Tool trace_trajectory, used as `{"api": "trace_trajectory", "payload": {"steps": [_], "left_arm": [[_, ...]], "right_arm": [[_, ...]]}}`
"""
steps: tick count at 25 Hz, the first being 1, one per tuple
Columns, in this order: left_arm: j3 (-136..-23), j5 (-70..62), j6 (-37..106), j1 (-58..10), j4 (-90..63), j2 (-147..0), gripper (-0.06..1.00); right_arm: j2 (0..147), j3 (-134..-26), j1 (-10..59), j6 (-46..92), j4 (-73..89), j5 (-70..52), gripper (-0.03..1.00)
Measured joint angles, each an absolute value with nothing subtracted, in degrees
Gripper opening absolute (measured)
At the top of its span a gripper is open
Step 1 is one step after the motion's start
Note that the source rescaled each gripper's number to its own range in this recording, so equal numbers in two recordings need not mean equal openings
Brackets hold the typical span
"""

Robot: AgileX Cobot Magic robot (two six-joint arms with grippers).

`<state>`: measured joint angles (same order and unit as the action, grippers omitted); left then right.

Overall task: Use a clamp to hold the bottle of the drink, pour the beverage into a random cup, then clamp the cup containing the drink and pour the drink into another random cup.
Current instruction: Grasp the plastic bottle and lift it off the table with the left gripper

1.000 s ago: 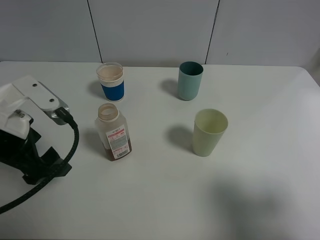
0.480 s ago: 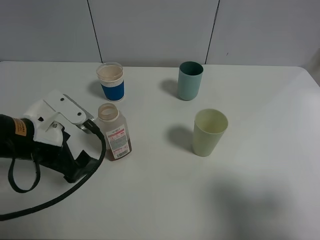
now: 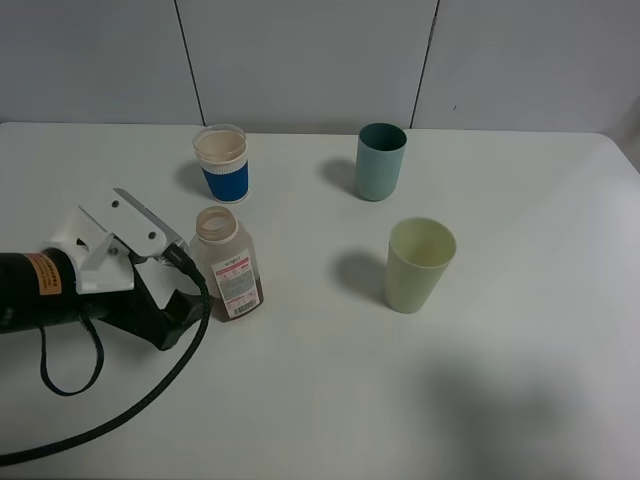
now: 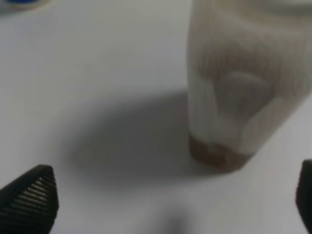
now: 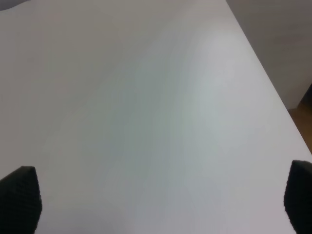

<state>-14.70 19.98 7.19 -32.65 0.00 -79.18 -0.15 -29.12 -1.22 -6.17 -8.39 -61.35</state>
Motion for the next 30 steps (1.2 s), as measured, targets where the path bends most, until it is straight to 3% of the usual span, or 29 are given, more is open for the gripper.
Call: {"api": "trace_trajectory", "payload": {"steps": [6,16,30], "left_arm": [[-13.3,32.3,0.0,-32.7,8.5,-84.5,0.99],[-13.4,48.3,-0.7,-32.7,10.3,-96.4,0.99],[-13.4,60.7,-0.7,-32.7,13.1,-100.9,0.99]], "right_arm": [[-0.2,-29.1,-1.2,-6.2,-8.4,-61.3,1.00],[-0.2,-29.1,-1.2,-6.2,-8.4,-61.3,1.00],[-0.2,-29.1,-1.2,-6.2,-8.4,-61.3,1.00]]}}
